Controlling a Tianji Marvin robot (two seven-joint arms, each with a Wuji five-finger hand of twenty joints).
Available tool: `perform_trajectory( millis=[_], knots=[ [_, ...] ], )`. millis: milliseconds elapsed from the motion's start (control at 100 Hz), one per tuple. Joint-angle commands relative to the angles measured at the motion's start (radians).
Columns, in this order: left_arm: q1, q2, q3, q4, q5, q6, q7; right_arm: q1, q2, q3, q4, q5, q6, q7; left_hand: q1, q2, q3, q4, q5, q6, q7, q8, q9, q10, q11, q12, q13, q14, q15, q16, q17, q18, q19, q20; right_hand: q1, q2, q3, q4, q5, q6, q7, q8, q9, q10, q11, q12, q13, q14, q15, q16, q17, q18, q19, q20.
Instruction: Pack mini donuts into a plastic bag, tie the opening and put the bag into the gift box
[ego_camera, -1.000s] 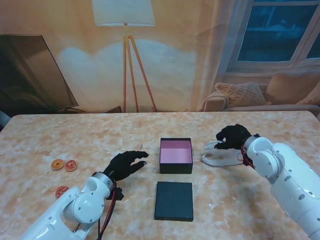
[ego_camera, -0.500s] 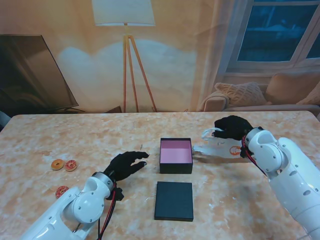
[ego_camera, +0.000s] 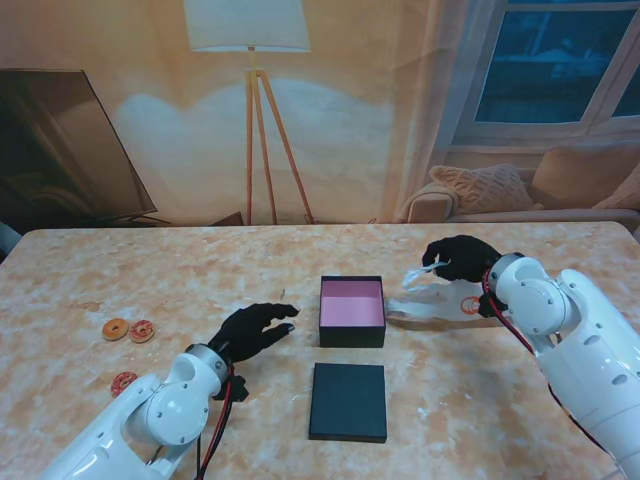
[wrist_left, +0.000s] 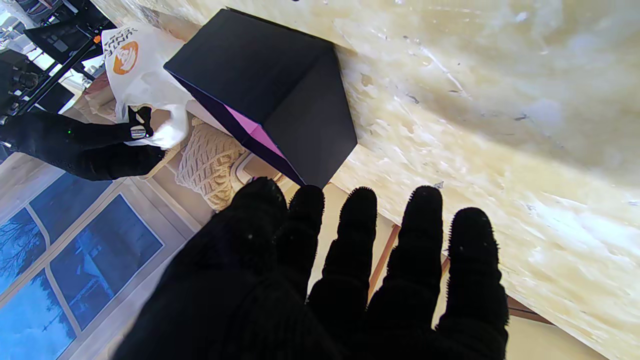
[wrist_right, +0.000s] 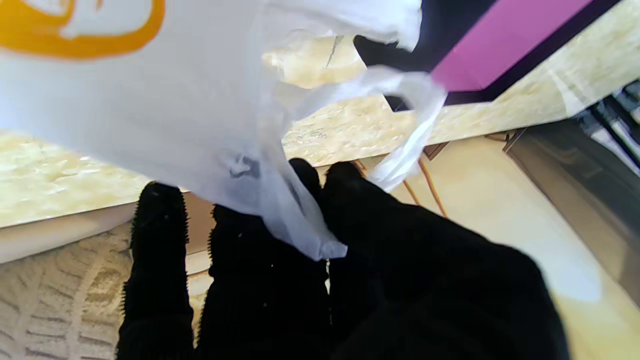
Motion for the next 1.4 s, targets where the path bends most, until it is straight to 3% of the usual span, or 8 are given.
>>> perform_trajectory(
  millis=[0,50,140,290,450,570,830,1390],
  knots=[
    [0.002,-0.002,0.001,-0.007,-0.001,0.003,-0.013,-0.003,-0.009,-0.009,-0.010,-0.003,0.028,0.000,-0.015,-0.011,0.025,-0.005,0.011,-0.017,0.020,0.014,-0.029,0.004,-0.014,-0.001,-0.015,0.003,-0.011,0.004,-0.006,0.008,-0.004,0.027,-0.007,0.054,0.054,0.053,0.089,-0.109,0.077,0.151,-0.019,-0.004,0.063,0.080,-0.028,0.005,0.084,0.078,-0.025,0.032,0.041,0.038],
    [0.002,-0.002,0.001,-0.007,-0.001,0.003,-0.013,0.001,-0.012,-0.014,-0.007,0.001,0.041,-0.008,-0.015,-0.010,0.025,-0.005,0.013,-0.018,0.021,0.014,-0.029,0.004,-0.014,-0.001,-0.016,0.003,-0.011,0.004,-0.006,0.007,-0.002,0.028,-0.012,0.066,0.077,0.067,0.119,-0.206,0.180,0.342,-0.026,-0.044,0.104,0.154,-0.055,0.004,0.112,0.098,-0.038,0.024,0.048,0.050],
    [0.003,-0.002,0.000,-0.008,0.000,0.003,-0.013,0.009,-0.013,-0.018,0.003,0.027,0.045,-0.003,-0.016,-0.010,0.025,-0.005,0.014,-0.019,0.021,0.015,-0.028,0.004,-0.014,-0.001,-0.015,0.001,-0.011,0.004,-0.006,0.006,0.002,0.030,-0.022,0.021,0.167,0.056,0.124,-0.237,0.281,0.467,-0.045,-0.053,0.085,0.212,-0.131,0.044,0.083,0.096,-0.070,0.017,0.045,0.077],
    [0.002,-0.002,0.000,-0.007,-0.001,0.003,-0.015,0.022,-0.011,-0.018,0.009,0.097,0.052,0.043,-0.015,-0.011,0.025,-0.005,0.014,-0.018,0.021,0.015,-0.028,0.004,-0.014,-0.001,-0.015,0.003,-0.010,0.004,-0.007,0.008,0.003,0.031,-0.022,0.078,0.153,0.070,0.136,-0.160,0.278,0.526,-0.049,0.035,-0.252,0.002,-0.172,0.088,-0.172,-0.059,-0.081,0.000,-0.011,0.081],
    [0.002,-0.002,0.000,-0.006,-0.001,0.002,-0.016,0.041,-0.002,-0.025,0.030,0.081,-0.004,0.074,-0.016,-0.011,0.024,-0.005,0.016,-0.020,0.021,0.015,-0.026,0.001,-0.013,-0.001,-0.013,0.002,-0.010,0.005,-0.004,0.006,0.004,0.032,-0.003,0.068,0.117,0.026,0.099,-0.163,0.260,0.479,0.049,0.002,-0.285,-0.125,-0.038,0.024,-0.226,-0.148,0.021,-0.043,-0.013,0.028],
    [0.001,-0.002,0.001,-0.005,-0.002,0.002,-0.016,0.044,-0.003,-0.029,0.041,0.071,-0.039,0.052,-0.015,-0.011,0.025,-0.005,0.014,-0.018,0.021,0.015,-0.028,0.004,-0.014,-0.001,-0.015,0.004,-0.010,0.004,-0.005,0.006,0.005,0.032,0.074,-0.133,0.158,-0.106,0.083,-0.198,0.264,0.388,0.098,-0.059,-0.208,-0.117,0.060,-0.010,-0.162,-0.094,0.102,-0.045,0.019,0.007],
    [0.000,-0.001,0.001,-0.005,-0.002,0.000,-0.018,0.040,-0.005,-0.020,0.031,0.072,-0.081,0.031,-0.015,-0.017,0.027,-0.005,0.015,-0.017,0.022,0.016,-0.030,0.003,-0.014,-0.001,-0.015,0.002,-0.009,0.004,-0.002,0.006,0.010,0.034,0.056,-0.213,0.062,-0.159,0.064,-0.204,0.276,0.206,0.145,-0.043,-0.233,-0.217,0.123,-0.026,-0.198,-0.126,0.167,-0.055,0.028,-0.021],
    [-0.004,-0.001,0.006,-0.003,-0.006,0.004,-0.022,0.050,0.001,0.017,-0.001,0.204,-0.022,0.137,-0.024,-0.031,0.045,-0.005,0.015,-0.018,0.022,0.017,-0.034,0.004,-0.016,-0.002,-0.018,0.002,-0.010,0.002,-0.003,0.006,0.013,0.033,0.088,-0.052,-0.142,-0.150,-0.072,-0.133,0.308,0.297,0.019,0.004,-0.135,-0.097,0.038,-0.037,-0.031,-0.013,0.129,-0.035,0.051,-0.009]
  ],
)
